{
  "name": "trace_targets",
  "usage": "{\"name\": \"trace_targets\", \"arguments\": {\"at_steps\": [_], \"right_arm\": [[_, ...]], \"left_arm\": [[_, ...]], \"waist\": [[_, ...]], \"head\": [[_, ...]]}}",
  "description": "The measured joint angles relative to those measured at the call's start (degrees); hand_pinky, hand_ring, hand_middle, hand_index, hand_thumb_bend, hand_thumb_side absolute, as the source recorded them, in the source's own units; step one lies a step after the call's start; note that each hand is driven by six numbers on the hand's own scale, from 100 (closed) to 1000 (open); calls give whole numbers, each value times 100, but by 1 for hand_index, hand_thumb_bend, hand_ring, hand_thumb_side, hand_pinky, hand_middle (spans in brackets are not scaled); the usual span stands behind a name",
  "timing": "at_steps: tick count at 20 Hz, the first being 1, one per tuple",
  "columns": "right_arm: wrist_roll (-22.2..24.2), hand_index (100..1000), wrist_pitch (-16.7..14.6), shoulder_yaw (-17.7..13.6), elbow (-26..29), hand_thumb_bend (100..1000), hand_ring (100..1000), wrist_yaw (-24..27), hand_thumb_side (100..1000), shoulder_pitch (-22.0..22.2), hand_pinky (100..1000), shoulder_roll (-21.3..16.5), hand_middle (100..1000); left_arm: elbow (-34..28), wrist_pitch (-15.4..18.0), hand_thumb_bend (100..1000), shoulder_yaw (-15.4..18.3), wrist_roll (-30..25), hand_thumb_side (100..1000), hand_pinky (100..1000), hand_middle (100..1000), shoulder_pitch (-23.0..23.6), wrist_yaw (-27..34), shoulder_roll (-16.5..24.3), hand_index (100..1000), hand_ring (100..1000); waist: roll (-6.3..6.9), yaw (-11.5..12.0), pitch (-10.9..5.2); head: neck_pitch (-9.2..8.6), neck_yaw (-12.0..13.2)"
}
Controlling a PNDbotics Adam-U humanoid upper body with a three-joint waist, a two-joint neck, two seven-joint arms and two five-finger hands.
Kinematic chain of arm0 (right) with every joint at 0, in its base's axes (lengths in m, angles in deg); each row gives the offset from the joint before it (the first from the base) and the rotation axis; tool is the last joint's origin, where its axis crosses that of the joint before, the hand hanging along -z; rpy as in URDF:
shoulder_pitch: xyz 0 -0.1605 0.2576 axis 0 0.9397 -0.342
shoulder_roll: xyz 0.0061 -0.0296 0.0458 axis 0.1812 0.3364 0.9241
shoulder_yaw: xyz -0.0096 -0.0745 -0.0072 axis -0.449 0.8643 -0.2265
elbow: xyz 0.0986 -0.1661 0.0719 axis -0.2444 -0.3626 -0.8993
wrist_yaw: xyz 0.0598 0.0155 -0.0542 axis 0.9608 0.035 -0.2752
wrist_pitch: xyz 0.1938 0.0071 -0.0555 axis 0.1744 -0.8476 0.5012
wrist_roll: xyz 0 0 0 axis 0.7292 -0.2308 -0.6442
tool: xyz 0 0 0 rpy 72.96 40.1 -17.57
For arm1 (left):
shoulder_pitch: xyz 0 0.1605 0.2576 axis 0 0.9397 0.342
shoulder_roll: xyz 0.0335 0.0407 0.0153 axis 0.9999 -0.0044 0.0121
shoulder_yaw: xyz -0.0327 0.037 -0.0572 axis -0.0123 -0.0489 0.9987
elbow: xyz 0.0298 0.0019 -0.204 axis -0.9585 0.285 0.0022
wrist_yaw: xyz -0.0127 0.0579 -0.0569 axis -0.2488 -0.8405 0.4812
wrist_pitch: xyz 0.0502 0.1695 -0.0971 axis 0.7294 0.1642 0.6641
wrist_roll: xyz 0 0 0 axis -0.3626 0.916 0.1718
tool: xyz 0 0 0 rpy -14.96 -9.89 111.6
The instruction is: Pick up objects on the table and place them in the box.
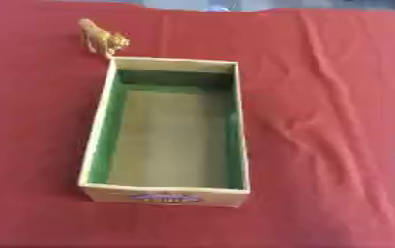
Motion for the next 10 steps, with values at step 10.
{"name": "trace_targets", "arguments": {"at_steps": [10], "right_arm": [[3, 723, 3, 0, 0, 100, 601, 0, 687, 2, 841, 3, 584]], "left_arm": [[0, -47, 100, 0, -20, 519, 461, 622, -38, -39, 0, 731, 487]], "waist": [[-2, -4, 0]], "head": [[1, -6]]}}
